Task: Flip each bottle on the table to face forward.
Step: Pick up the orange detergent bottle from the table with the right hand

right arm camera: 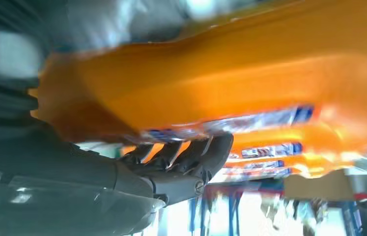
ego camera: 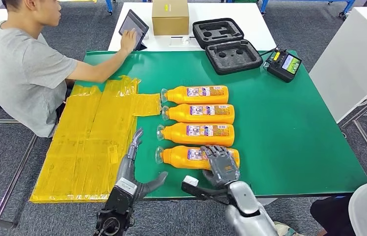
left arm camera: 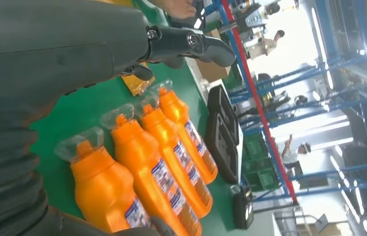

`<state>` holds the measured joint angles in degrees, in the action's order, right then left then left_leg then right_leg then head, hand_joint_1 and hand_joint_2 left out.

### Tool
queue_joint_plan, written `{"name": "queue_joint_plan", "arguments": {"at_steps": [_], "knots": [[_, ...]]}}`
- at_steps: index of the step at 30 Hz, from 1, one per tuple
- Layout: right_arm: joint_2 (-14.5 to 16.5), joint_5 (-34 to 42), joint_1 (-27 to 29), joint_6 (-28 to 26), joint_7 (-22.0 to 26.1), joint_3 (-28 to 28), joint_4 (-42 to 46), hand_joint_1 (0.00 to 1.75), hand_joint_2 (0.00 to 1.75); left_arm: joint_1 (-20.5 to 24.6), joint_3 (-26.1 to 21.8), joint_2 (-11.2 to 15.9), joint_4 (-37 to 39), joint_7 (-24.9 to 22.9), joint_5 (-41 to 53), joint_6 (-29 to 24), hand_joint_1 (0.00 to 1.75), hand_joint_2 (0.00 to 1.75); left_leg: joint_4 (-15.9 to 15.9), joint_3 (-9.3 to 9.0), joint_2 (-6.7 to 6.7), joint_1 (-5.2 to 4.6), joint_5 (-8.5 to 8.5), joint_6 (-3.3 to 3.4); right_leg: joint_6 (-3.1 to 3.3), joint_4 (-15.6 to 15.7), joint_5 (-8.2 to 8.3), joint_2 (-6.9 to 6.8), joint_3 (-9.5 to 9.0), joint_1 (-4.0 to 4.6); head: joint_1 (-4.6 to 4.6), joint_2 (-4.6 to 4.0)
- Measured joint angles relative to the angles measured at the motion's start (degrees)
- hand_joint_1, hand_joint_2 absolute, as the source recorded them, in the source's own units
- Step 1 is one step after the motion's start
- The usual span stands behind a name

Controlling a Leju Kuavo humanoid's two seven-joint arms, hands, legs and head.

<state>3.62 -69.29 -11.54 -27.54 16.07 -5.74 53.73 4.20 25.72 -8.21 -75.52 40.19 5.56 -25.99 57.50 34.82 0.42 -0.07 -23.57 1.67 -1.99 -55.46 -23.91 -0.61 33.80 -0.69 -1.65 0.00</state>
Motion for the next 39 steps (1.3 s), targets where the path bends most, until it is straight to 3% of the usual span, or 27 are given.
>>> {"name": "queue_joint_plan", "arguments": {"at_steps": [3, 7, 26, 33, 39], "knots": [[0.3, 9.8, -0.4, 0.4, 7.4, 2.6, -0.6, 1.75, 1.75, 0.4, 0.3, -0.1, 0.0, 0.0, -1.1, -1.5, 0.0, 1.75, 0.0, -0.18, 0.15, 0.0, -0.1, 0.03, 0.02, 0.0, 0.02, 0.14, -0.11, 0.0, -0.01, 0.0], [0.9, 16.1, -0.4, -1.3, 11.5, 5.0, -1.2, 1.75, 1.75, 0.8, 0.4, -0.4, -0.4, 0.0, -2.7, -4.4, 0.0, 1.75, 0.0, -0.24, 0.24, 0.0, -0.12, 0.05, 0.03, 0.0, 0.03, 0.23, -0.15, 0.01, -0.02, 0.0], [2.4, 25.2, 1.5, -6.1, 18.5, 8.1, -1.2, 1.75, 1.75, 2.0, -0.9, -2.9, -1.0, 0.0, -8.8, -7.4, 0.0, 1.75, 0.0, -0.1, 0.22, -0.01, -0.13, 0.07, 0.0, 0.0, 0.0, 0.22, -0.07, -0.01, -0.02, 0.0], [2.6, 30.2, 3.7, -10.3, 23.2, 8.1, -0.1, 1.75, 1.75, 3.9, -2.9, -4.6, 7.6, -3.3, -23.0, -3.5, 0.0, 1.75, 0.0, -0.01, 0.16, -0.01, -0.12, 0.07, 0.0, 0.0, 0.0, 0.21, 0.01, 0.0, -0.01, 0.0], [2.7, 31.3, 4.7, -11.1, 24.0, 8.0, 0.9, 1.75, 1.75, 4.9, -3.3, -5.3, 12.7, -3.7, -24.8, -3.0, 0.0, 1.75, 0.0, 0.1, 0.13, -0.01, -0.12, 0.07, 0.0, 0.0, 0.0, 0.21, 0.1, -0.01, -0.02, 0.0]]}}
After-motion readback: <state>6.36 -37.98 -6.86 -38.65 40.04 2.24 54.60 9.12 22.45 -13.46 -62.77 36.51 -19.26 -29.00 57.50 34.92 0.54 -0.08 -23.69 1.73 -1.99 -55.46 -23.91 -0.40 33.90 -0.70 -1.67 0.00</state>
